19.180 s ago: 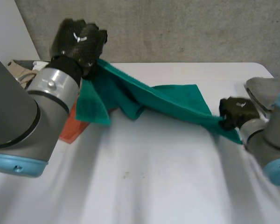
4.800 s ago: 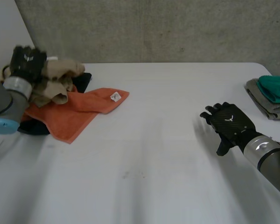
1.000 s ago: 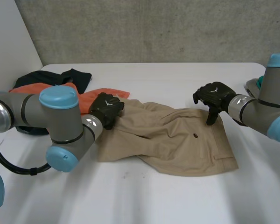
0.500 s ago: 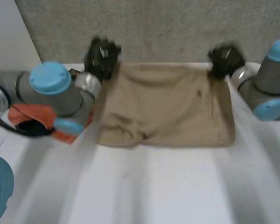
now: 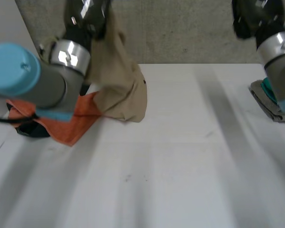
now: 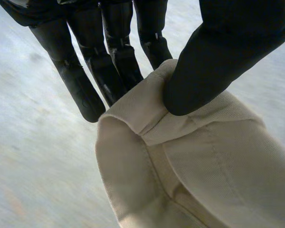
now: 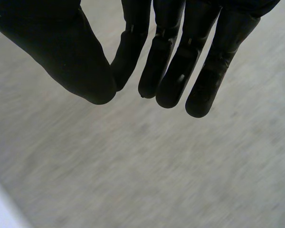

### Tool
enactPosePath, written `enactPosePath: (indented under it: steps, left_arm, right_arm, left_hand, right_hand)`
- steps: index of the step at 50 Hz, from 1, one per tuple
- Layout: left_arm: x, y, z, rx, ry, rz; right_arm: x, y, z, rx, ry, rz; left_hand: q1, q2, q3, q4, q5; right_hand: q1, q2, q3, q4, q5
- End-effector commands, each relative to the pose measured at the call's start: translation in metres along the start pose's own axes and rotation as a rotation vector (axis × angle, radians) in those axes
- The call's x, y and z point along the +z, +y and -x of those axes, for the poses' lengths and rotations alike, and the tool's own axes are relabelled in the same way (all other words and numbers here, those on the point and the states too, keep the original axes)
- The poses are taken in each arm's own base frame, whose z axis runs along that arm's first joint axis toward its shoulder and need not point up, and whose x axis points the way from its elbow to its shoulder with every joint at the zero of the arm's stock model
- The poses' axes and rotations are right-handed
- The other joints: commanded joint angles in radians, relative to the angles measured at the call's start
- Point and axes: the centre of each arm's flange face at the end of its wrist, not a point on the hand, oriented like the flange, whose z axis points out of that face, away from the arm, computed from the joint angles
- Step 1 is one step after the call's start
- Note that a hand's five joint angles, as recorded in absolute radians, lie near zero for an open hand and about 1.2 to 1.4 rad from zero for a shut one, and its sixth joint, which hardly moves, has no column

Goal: Fold the laundry.

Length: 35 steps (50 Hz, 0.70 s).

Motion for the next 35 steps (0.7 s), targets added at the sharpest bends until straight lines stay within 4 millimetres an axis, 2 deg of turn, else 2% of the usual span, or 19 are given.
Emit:
enactPosePath:
  steps: [1, 5, 8, 9, 12, 13, 16, 17, 24, 35]
  left_arm:
    - [-0.053, -0.005, -0.043, -0.044, 0.225, 0.142]
    - [-0.082, -0.027, -0.059, -0.069, 0.349, 0.217]
    - [-0.095, -0.044, -0.07, -0.095, 0.407, 0.242]
    - [-0.105, -0.056, -0.08, -0.111, 0.447, 0.25]
    - [-0.12, -0.073, -0.095, -0.143, 0.513, 0.264]
    - [-0.134, -0.08, -0.106, -0.164, 0.56, 0.284]
    - [-0.157, -0.086, -0.121, -0.177, 0.637, 0.318]
    - [-0.172, -0.089, -0.13, -0.19, 0.684, 0.342]
    - [-0.224, -0.103, -0.149, -0.208, 0.815, 0.402]
    - [-0.229, -0.095, -0.138, -0.193, 0.796, 0.469]
  right_arm:
    - [-0.034, 0.037, 0.028, 0.059, -0.187, 0.234]
    - [-0.042, 0.036, 0.036, 0.016, -0.295, 0.267]
    - [-0.046, 0.031, 0.041, -0.02, -0.36, 0.262]
    - [-0.048, 0.028, 0.045, -0.041, -0.399, 0.256]
    - [-0.051, 0.024, 0.049, -0.068, -0.44, 0.247]
    - [-0.053, 0.023, 0.051, -0.074, -0.464, 0.24]
    - [-0.057, 0.025, 0.055, -0.079, -0.496, 0.238]
    - [-0.059, 0.025, 0.058, -0.086, -0.507, 0.229]
    - [-0.075, 0.015, 0.063, -0.218, -0.561, 0.195]
    - [-0.101, 0.03, 0.072, -0.457, -0.661, 0.189]
  left_hand:
    - [0.28, 0.196, 0.204, 0.194, 0.239]
    - [0.28, 0.196, 0.204, 0.194, 0.239]
    - [0.28, 0.196, 0.204, 0.194, 0.239]
    - [0.28, 0.196, 0.204, 0.194, 0.239]
    - [0.28, 0.196, 0.204, 0.194, 0.239]
    - [0.28, 0.196, 0.204, 0.194, 0.239]
    - [0.28, 0.196, 0.204, 0.194, 0.239]
    - [0.28, 0.196, 0.204, 0.194, 0.239]
    - [0.28, 0.196, 0.204, 0.194, 0.239]
    - [0.28, 0.196, 0.204, 0.194, 0.239]
  right_hand:
    - [-0.805, -0.982, -0.988, -0.991, -0.975]
    - [-0.816, -0.994, -0.999, -1.002, -0.987]
    - [-0.816, -0.994, -0.999, -1.002, -0.987]
    - [-0.816, -0.994, -0.999, -1.002, -0.987]
    - [-0.816, -0.994, -0.999, -1.002, -0.987]
    - [-0.816, -0.994, -0.999, -1.002, -0.987]
    - [-0.816, -0.994, -0.999, -1.002, -0.987]
    - [-0.816, -0.994, -0.999, -1.002, -0.987]
    - [-0.816, -0.994, -0.999, -1.002, -0.987]
    - [-0.816, -0.994, -0.999, -1.002, -0.987]
